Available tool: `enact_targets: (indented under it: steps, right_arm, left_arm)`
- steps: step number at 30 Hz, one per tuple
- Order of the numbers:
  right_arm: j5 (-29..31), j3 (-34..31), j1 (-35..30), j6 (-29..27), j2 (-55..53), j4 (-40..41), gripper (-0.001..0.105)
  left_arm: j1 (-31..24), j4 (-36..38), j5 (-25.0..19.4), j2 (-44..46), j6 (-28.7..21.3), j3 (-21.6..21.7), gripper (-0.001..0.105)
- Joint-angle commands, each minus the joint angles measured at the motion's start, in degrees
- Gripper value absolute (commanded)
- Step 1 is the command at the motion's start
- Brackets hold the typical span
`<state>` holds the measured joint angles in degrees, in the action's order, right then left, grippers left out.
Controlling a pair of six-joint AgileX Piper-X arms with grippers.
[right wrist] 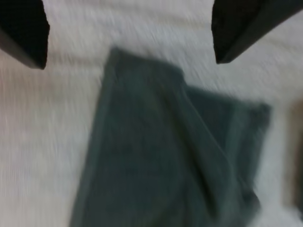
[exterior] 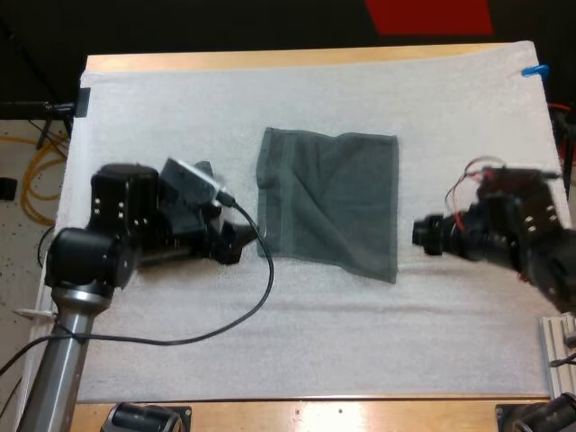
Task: Pick towel from pile fold and stack
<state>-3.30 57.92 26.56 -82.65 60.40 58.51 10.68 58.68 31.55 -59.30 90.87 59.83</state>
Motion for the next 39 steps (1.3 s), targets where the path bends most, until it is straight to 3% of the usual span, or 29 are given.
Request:
enact_targets:
  steps: [1, 7, 10, 17, 23, 32, 35, 39]
  right_arm:
    - [-0.4, -3.2, 0.3, 0.9, -0.2, -0.4, 0.069]
    - [-1.1, -15.8, 0.3, 5.4, 1.0, -11.3, 0.069]
    - [-4.8, -19.9, 0.3, 8.9, 4.1, -17.5, 0.069]
    - [-13.2, -21.6, 0.3, 15.7, 17.3, -31.9, 0.069]
    - [-15.2, -21.6, 0.3, 21.2, 25.5, -38.9, 0.068]
    - [-16.3, -21.6, 0.3, 21.2, 28.8, -39.9, 0.028]
    - [-16.2, -21.6, 0.3, 21.0, 28.6, -39.9, 0.005]
    - [-14.5, -21.6, 0.3, 18.1, 26.2, -38.5, 0.000]
  left_arm:
    - [0.0, 0.7, -0.6, 0.7, 0.4, -2.1, 0.070]
    - [0.0, 0.2, -0.7, 1.1, 0.6, -9.8, 0.070]
    - [0.0, 0.1, -0.9, 1.1, 0.6, -12.4, 0.070]
    - [0.0, 0.3, -0.9, 1.1, 0.6, -14.2, 0.070]
    - [0.0, 0.3, -0.9, 1.1, 0.6, -14.2, 0.070]
    - [0.0, 0.3, -0.9, 1.1, 0.6, -14.2, 0.070]
    - [0.0, 0.3, -0.9, 1.1, 0.6, -14.2, 0.070]
    - [0.1, 0.3, -0.9, 1.1, 0.6, -14.2, 0.070]
